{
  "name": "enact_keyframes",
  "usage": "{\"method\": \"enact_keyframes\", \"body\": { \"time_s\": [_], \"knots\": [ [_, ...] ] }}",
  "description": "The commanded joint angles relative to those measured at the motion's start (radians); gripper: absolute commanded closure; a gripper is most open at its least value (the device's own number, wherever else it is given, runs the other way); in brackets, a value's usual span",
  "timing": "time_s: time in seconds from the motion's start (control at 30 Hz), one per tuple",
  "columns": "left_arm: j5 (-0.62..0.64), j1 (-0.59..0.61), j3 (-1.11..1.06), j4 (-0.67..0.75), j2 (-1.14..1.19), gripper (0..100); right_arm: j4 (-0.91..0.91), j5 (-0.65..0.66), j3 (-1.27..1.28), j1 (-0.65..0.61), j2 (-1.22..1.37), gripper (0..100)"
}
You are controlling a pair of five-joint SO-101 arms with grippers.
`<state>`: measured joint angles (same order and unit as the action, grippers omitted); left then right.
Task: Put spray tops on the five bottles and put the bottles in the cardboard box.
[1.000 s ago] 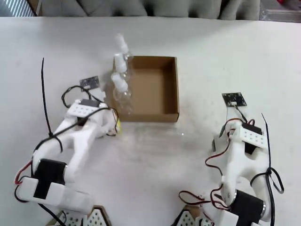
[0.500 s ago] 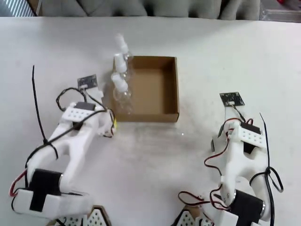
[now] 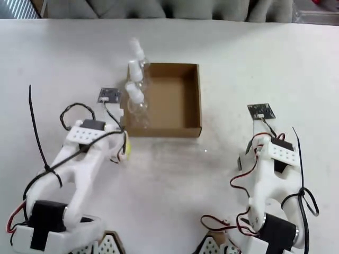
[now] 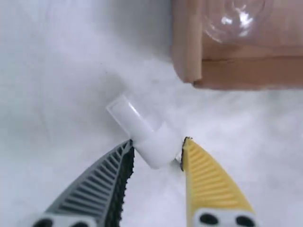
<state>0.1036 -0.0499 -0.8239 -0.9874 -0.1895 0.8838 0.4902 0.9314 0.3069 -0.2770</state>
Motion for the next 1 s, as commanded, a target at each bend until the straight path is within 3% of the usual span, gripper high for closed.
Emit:
{"method": "enact_keyframes", "body": {
  "time_s": [0.0, 0.13, 0.27, 0.53, 0.87, 0.97],
  "knots": [
    [-0.135, -0.007, 0.009, -0.052, -0.041, 79, -0.008, 0.006, 0.008, -0.022, 0.007, 98.1],
    [-0.157, -0.007, 0.005, -0.064, -0.044, 70, -0.008, 0.006, 0.008, -0.022, 0.008, 98.1],
    [-0.127, -0.002, 0.012, -0.072, -0.048, 70, -0.008, 0.006, 0.008, -0.022, 0.008, 98.1],
    [0.41, 0.004, 0.044, -0.069, -0.041, 70, -0.008, 0.008, 0.008, -0.024, 0.008, 98.1],
    [0.431, -0.004, 0.031, -0.064, -0.039, 70, -0.008, 0.008, 0.008, -0.024, 0.008, 98.1],
    [0.431, -0.004, -0.005, 0.003, -0.039, 72, -0.01, 0.008, 0.008, -0.024, 0.008, 98.1]
  ]
}}
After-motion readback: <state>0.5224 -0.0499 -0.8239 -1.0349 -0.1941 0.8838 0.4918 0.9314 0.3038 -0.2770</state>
